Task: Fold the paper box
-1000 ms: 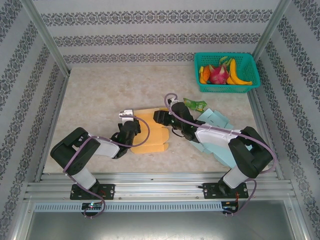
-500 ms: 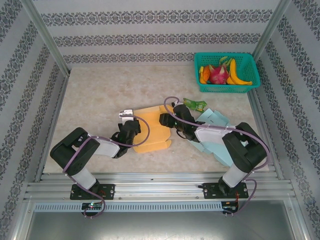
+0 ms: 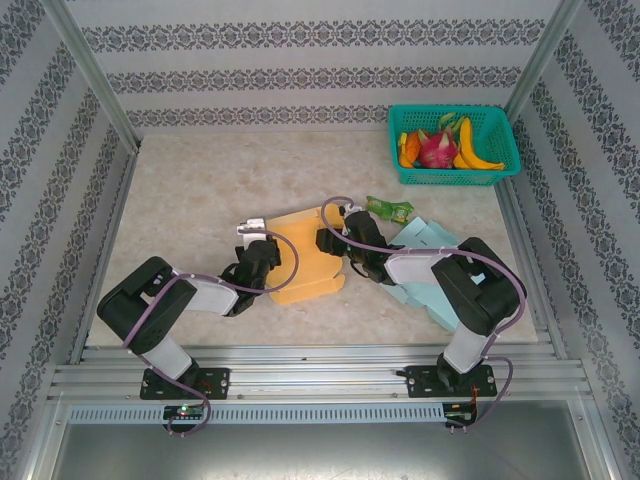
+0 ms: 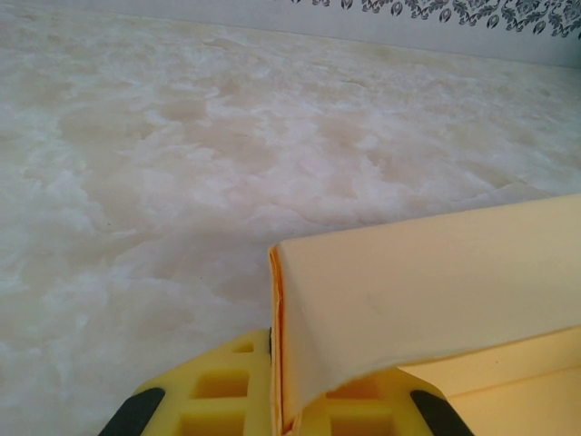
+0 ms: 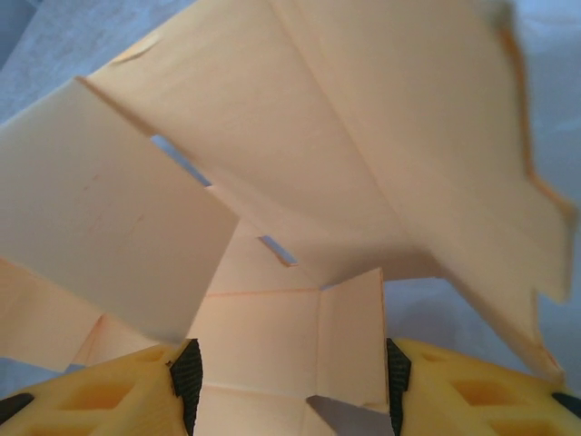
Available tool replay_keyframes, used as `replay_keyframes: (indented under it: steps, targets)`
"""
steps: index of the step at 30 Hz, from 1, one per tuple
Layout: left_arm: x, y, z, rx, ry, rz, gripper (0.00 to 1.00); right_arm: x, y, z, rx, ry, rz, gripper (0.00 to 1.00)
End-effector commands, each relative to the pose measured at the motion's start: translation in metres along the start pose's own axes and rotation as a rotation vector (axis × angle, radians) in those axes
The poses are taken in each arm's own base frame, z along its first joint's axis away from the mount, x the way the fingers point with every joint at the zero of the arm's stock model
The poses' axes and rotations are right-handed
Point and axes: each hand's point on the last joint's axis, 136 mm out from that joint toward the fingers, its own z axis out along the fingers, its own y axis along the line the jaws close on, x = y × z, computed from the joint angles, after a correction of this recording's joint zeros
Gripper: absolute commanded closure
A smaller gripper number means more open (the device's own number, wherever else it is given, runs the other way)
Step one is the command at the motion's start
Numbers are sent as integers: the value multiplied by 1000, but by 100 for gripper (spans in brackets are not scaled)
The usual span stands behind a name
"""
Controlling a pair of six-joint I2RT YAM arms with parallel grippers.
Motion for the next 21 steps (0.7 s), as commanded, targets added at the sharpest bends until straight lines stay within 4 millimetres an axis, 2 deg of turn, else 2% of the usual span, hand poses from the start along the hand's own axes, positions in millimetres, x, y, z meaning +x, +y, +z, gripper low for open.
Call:
replay_keyframes:
  steps: [1, 4, 13, 18, 21]
  targets:
    - [-6, -3, 1, 9, -8, -30, 100, -2, 23, 3, -97, -17, -32, 45]
    - [-5, -3, 2, 8, -6, -33, 100, 4, 34, 8, -124, 4, -41, 45]
    - [-2, -5, 5, 10, -4, -41, 100, 27, 46, 28, -169, 57, -34, 47]
    - [-3, -3, 5, 5, -7, -38, 100, 27, 46, 24, -165, 61, -40, 47]
    - [-3, 0, 5, 1, -15, -24, 100, 21, 48, 10, -163, 45, -78, 46]
